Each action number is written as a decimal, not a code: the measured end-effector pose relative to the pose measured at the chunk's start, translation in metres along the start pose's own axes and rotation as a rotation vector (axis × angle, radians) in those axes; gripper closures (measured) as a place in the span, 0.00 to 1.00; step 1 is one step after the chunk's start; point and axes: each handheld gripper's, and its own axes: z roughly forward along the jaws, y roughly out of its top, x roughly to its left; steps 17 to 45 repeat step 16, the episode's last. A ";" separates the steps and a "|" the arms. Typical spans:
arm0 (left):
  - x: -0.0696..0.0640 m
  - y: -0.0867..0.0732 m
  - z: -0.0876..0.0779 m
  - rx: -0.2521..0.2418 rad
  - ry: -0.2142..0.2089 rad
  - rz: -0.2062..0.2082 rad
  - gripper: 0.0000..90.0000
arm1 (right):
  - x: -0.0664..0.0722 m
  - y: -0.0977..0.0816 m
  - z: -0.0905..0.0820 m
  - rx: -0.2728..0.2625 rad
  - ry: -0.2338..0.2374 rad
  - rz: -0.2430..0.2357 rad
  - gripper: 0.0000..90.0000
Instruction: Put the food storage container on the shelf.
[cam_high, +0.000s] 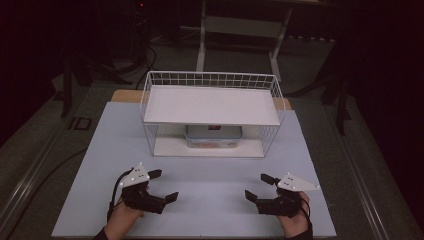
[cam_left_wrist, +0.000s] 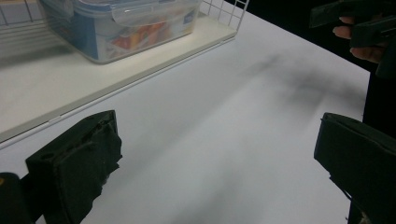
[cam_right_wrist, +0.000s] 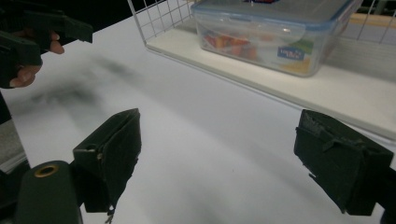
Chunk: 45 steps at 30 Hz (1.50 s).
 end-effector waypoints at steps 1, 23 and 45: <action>0.000 0.000 0.000 0.000 -0.001 -0.002 0.01 | -0.001 -0.002 -0.001 0.006 0.000 0.004 0.16; 0.000 -0.001 0.001 0.003 -0.006 0.006 0.01 | -0.009 -0.012 -0.005 0.037 -0.008 0.022 0.16; 0.000 -0.001 0.001 0.003 -0.006 0.006 0.01 | -0.009 -0.012 -0.005 0.037 -0.008 0.022 0.16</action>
